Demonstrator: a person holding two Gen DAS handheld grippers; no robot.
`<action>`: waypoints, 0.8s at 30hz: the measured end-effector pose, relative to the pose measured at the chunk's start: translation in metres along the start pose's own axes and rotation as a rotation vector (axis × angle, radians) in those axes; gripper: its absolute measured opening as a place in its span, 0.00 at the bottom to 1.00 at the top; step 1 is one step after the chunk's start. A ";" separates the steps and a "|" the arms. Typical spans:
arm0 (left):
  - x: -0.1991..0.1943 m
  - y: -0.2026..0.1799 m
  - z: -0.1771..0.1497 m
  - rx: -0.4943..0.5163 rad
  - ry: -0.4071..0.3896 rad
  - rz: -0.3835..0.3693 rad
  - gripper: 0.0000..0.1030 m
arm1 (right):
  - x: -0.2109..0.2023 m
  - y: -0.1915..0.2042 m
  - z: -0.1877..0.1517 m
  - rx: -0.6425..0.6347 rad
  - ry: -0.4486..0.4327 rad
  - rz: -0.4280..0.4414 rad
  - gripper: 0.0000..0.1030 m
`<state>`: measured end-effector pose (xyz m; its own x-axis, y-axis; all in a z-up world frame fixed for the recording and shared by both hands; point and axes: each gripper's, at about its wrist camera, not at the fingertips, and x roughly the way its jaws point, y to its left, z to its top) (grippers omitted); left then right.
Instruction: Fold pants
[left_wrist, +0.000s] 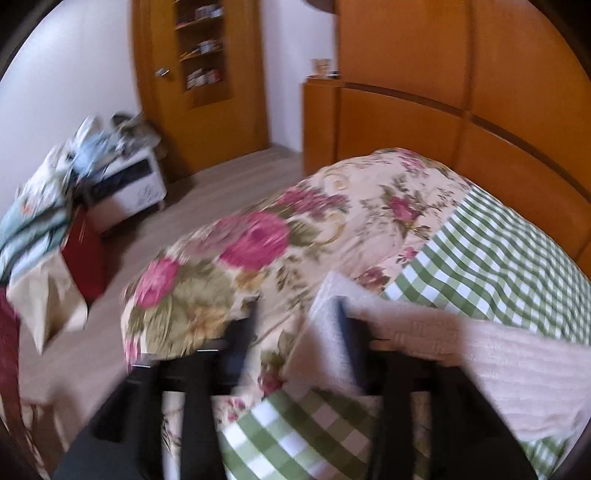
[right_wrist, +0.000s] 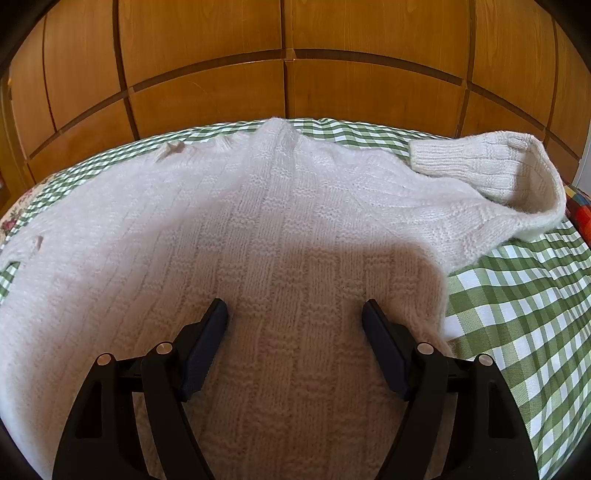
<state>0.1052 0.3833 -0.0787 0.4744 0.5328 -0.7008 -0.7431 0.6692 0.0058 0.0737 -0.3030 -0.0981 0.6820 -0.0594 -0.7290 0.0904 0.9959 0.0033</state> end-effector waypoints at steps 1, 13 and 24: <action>-0.005 0.002 -0.002 -0.035 -0.010 -0.004 0.71 | 0.000 0.000 0.000 0.000 0.000 0.001 0.72; -0.097 -0.154 -0.079 0.149 -0.060 -0.426 0.88 | -0.002 -0.001 -0.001 0.008 -0.003 0.007 0.72; -0.133 -0.321 -0.205 0.664 0.119 -0.566 0.96 | -0.007 -0.006 0.003 0.013 0.037 0.059 0.75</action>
<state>0.1838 -0.0084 -0.1336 0.6089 -0.0026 -0.7932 0.0340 0.9992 0.0228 0.0706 -0.3083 -0.0915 0.6593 0.0019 -0.7519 0.0609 0.9966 0.0559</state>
